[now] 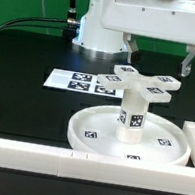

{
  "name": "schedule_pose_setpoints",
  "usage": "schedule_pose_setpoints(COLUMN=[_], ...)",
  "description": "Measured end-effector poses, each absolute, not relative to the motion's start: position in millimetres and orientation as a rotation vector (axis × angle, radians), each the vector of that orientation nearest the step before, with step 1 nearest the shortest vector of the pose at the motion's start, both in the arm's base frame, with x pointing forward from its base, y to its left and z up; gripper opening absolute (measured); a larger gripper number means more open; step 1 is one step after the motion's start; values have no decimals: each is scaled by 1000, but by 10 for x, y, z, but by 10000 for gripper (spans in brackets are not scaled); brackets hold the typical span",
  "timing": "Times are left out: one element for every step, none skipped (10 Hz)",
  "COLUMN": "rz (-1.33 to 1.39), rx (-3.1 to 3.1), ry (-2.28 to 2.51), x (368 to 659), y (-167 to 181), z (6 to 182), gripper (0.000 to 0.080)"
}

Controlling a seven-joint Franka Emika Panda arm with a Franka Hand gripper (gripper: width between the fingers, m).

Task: Assemble round table

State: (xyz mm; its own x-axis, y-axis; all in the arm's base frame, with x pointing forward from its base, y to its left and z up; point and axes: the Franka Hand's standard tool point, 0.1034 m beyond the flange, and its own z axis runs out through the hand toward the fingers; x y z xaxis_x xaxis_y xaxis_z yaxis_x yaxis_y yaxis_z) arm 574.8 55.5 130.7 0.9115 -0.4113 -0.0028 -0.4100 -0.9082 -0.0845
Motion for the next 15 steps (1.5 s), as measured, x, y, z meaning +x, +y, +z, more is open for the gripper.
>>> schedule_pose_setpoints(rz=[-34,-41,-41,-38,-41,-43,-47,-50,-65,-63,-19,0,15,19,20], rx=[-3029,-3050,-3074,-3079,-3078,-3075,-3066,-3054,-3031,-3003,-2972,-2926,-2894,-2866,-2828], ry=[428,249,66,-52,-125,-211,-337,-456,-656,-814,-983,-1136,-1215,-1280,-1366], x=[5758,5765,5772,5775,5772,5771,5772,5770,5766,5745,5731,5742,5731,5727,5730], y=[550,551,559,551,538,532,524,519,512,511,502,491,470,439,428], z=[1311,1314,1330,1338,1330,1330,1329,1327,1318,1296,1272,1252,1216,1202,1204], gripper=[649,649,649,649,649,649,649,649,649,649,649,649,649,649,649])
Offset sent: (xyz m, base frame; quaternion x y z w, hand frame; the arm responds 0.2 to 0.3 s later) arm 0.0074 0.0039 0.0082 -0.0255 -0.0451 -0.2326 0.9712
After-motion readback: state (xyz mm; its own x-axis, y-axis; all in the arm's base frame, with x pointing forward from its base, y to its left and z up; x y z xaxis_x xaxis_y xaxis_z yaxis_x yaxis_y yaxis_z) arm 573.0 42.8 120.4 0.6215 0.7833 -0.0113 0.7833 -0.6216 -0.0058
